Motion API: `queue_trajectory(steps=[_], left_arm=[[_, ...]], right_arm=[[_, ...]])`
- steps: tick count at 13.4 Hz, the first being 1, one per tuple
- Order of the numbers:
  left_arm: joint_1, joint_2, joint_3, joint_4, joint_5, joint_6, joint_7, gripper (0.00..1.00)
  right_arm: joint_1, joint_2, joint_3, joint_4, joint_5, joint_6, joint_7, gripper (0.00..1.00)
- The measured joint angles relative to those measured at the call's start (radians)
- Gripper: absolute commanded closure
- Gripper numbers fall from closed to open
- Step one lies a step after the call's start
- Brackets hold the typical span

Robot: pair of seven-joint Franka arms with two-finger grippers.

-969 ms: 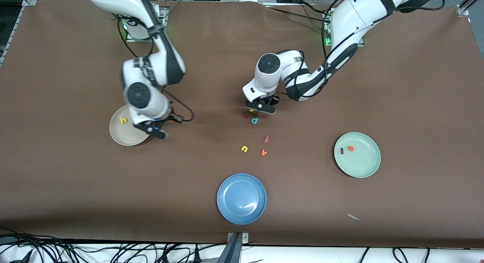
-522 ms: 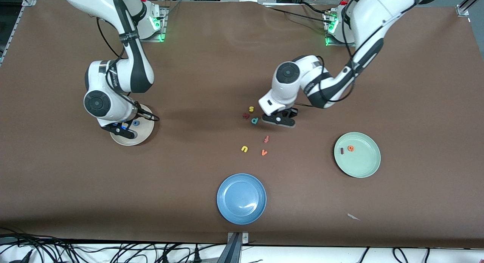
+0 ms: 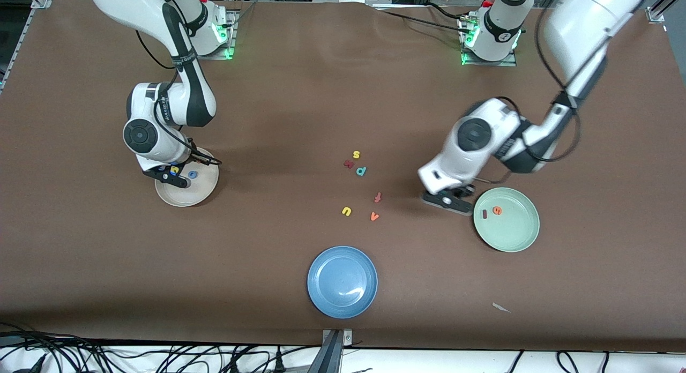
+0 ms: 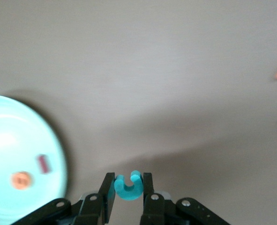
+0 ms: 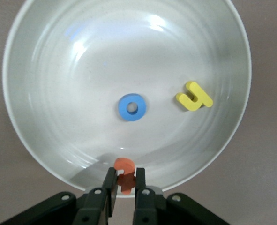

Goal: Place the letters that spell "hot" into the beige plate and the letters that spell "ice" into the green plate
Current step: 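Place orange 3 on cream plate while the left gripper places u on green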

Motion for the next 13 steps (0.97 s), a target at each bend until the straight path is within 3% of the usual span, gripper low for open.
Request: queue_trajectory(steps=[2, 7, 9, 10, 11, 13], left_arm=[[0.056, 0.017, 0.036, 0.029, 0.000, 0.004, 0.129, 0.98], [0.061, 0.072, 0.126, 0.106, 0.013, 0.009, 0.258, 0.98], [0.059, 0.104, 0.158, 0.121, 0.042, 0.047, 0.272, 0.97], [0.060, 0.124, 0.169, 0.130, 0.046, 0.071, 0.277, 0.87], [0.062, 0.145, 0.176, 0.138, 0.046, 0.091, 0.283, 0.65], [0.063, 0.167, 0.179, 0.150, 0.046, 0.103, 0.290, 0.00]], right_arm=[[0.001, -0.003, 0.000, 0.000, 0.000, 0.002, -0.002, 0.01], [0.002, -0.051, -0.001, 0.021, 0.000, -0.005, -0.003, 0.01], [0.003, -0.089, -0.015, 0.068, -0.001, -0.076, -0.005, 0.01], [0.004, -0.106, -0.031, 0.107, -0.002, -0.138, -0.016, 0.01], [0.004, -0.122, -0.053, 0.157, -0.003, -0.214, -0.043, 0.01], [0.003, -0.139, -0.100, 0.277, -0.003, -0.354, -0.117, 0.01]])
